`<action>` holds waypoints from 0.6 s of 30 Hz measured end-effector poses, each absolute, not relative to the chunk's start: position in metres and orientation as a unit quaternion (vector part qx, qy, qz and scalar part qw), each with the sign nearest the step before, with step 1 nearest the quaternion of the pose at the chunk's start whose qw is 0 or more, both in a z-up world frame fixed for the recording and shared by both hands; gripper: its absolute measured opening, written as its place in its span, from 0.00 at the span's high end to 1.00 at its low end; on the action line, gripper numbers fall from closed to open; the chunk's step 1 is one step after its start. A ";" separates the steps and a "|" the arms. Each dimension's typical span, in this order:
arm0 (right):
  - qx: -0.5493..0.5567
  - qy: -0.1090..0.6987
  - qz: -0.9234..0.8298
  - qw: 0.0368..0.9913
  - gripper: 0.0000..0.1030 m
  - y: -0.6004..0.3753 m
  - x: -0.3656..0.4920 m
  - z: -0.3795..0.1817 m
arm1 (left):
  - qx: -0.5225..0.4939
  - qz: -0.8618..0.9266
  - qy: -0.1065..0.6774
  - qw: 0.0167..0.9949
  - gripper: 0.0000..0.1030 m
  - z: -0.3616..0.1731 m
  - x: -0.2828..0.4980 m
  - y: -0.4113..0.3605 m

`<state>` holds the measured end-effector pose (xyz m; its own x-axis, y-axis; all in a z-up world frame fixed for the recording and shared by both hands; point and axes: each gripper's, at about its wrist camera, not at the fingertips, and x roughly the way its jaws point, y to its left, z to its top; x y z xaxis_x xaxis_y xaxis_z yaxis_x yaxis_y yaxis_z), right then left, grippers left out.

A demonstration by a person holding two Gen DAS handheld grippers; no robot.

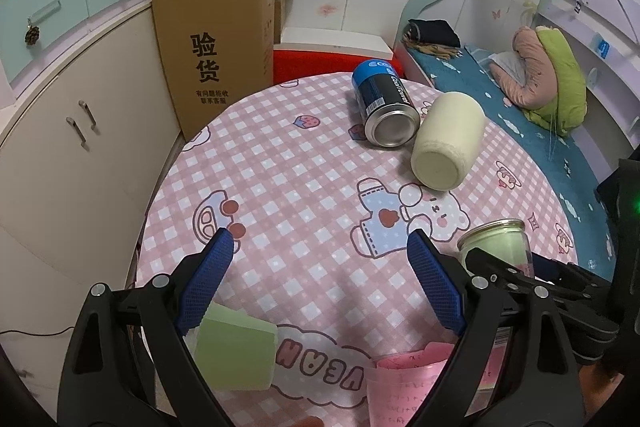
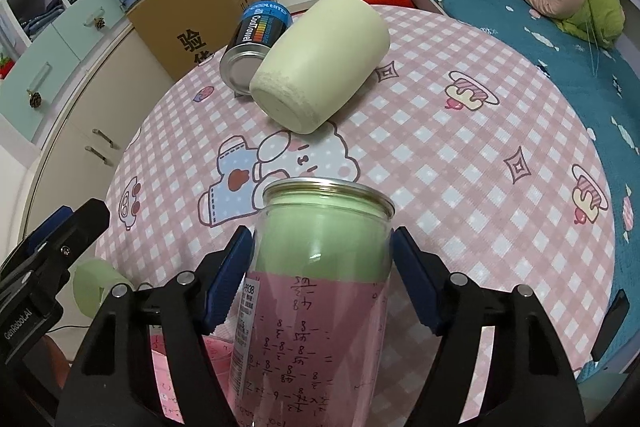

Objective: Flip cup upright
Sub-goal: 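Grasp the canister with the right gripper and lower it upright onto the table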

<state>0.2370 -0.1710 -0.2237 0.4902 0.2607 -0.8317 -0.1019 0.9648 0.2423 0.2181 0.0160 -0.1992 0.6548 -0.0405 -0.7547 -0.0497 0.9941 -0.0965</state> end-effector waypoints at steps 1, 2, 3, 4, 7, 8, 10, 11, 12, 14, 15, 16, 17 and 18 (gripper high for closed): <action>0.079 0.491 0.105 0.861 0.33 -0.170 0.236 -0.222 | -0.055 0.002 0.416 0.908 0.14 -0.199 0.218 0.016; 0.076 0.487 0.104 0.864 0.33 -0.170 0.234 -0.219 | -0.055 0.002 0.415 0.908 0.14 -0.198 0.217 0.016; 0.074 0.483 0.103 0.866 0.33 -0.169 0.233 -0.216 | -0.055 0.002 0.414 0.909 0.14 -0.197 0.217 0.016; 0.073 0.478 0.103 0.869 0.33 -0.170 0.231 -0.213 | -0.055 0.002 0.413 0.909 0.14 -0.196 0.216 0.016; 0.066 0.462 0.101 0.879 0.33 -0.170 0.224 -0.201 | -0.055 0.002 0.411 0.910 0.14 -0.193 0.213 0.016; 0.061 0.456 0.098 0.883 0.33 -0.170 0.222 -0.197 | -0.056 0.002 0.409 0.911 0.14 -0.192 0.212 0.016; 0.053 0.443 0.093 0.890 0.33 -0.170 0.217 -0.188 | -0.059 0.001 0.405 0.913 0.14 -0.187 0.209 0.017; 0.050 0.439 0.093 0.892 0.34 -0.169 0.215 -0.185 | -0.059 0.001 0.403 0.913 0.14 -0.186 0.207 0.017; 0.047 0.434 0.092 0.895 0.34 -0.169 0.213 -0.182 | -0.060 0.002 0.401 0.914 0.14 -0.185 0.206 0.017; 0.040 0.423 0.088 0.901 0.34 -0.168 0.210 -0.175 | -0.060 0.002 0.398 0.915 0.14 -0.181 0.203 0.017; 0.036 0.418 0.087 0.904 0.34 -0.168 0.208 -0.173 | -0.061 0.003 0.397 0.916 0.14 -0.180 0.201 0.017; 0.034 0.414 0.086 0.906 0.34 -0.168 0.206 -0.171 | -0.061 0.003 0.395 0.917 0.14 -0.178 0.200 0.017; 0.031 0.409 0.085 0.908 0.34 -0.168 0.204 -0.169 | -0.061 0.003 0.393 0.917 0.14 -0.177 0.198 0.017; 0.028 0.405 0.082 0.910 0.34 -0.168 0.202 -0.167 | -0.061 0.004 0.392 0.918 0.14 -0.175 0.196 0.017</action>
<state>0.2021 -0.1677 -0.1670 0.6593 0.1714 -0.7321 -0.1262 0.9851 0.1170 0.1964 0.0170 -0.1750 0.6930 -0.0410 -0.7198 -0.0544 0.9926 -0.1089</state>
